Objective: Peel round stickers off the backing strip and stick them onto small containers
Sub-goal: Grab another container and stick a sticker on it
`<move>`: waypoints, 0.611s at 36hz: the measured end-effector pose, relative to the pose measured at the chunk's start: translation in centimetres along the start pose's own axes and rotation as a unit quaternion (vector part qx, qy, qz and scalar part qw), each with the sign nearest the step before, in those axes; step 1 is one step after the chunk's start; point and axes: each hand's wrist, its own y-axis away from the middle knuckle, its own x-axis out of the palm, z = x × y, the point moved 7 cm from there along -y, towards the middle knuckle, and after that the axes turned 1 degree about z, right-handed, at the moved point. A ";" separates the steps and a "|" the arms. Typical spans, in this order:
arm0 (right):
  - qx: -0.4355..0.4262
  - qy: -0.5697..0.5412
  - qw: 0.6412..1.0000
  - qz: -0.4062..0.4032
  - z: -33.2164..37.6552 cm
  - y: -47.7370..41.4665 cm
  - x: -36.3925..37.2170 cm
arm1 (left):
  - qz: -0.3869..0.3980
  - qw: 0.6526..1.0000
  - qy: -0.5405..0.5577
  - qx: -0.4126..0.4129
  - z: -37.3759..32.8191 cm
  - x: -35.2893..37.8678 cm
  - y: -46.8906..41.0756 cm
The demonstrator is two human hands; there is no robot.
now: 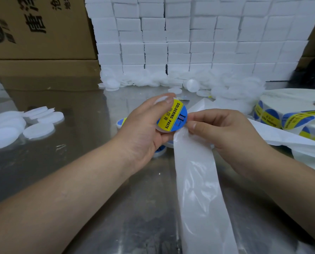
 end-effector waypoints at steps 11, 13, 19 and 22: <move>0.009 -0.015 1.000 -0.003 -0.2 0.0 0.0 | 0.001 1.000 -0.023 0.009 0.0 0.0 0.0; 0.013 -0.020 1.000 -0.004 -0.3 0.0 0.0 | -0.001 1.000 -0.029 0.010 0.1 0.0 0.0; 0.017 -0.020 1.000 -0.005 -0.3 0.0 -0.1 | -0.002 0.999 -0.045 0.015 -0.1 0.1 0.0; 0.016 -0.019 1.000 -0.006 -0.2 0.0 0.0 | 0.001 0.999 -0.048 0.015 -0.1 0.1 0.1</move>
